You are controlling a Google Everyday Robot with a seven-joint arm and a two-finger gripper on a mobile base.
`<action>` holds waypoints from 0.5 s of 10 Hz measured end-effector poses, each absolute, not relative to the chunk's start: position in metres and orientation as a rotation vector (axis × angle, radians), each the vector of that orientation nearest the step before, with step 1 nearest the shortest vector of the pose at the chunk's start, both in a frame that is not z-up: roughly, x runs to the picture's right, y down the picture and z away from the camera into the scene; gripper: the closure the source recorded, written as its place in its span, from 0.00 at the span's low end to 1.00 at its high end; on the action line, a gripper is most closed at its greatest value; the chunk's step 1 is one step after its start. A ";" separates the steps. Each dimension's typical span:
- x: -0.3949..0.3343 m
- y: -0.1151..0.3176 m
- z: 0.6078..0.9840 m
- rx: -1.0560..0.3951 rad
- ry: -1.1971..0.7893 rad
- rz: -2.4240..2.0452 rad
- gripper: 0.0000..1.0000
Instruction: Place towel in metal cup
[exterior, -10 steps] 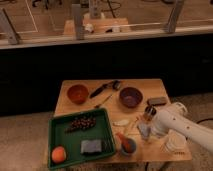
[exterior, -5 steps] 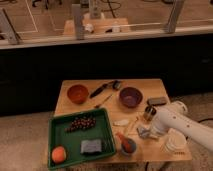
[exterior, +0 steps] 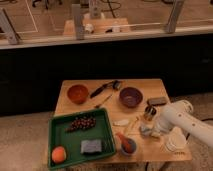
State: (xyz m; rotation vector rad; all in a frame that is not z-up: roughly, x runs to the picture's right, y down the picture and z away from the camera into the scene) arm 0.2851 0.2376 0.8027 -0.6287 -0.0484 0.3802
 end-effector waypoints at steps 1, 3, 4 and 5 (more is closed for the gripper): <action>0.292 0.215 0.798 -0.612 -0.073 0.402 1.00; 0.312 0.163 0.783 -0.573 -0.137 0.461 1.00; 0.322 0.142 0.780 -0.556 -0.175 0.489 1.00; 0.329 0.119 0.780 -0.531 -0.230 0.520 1.00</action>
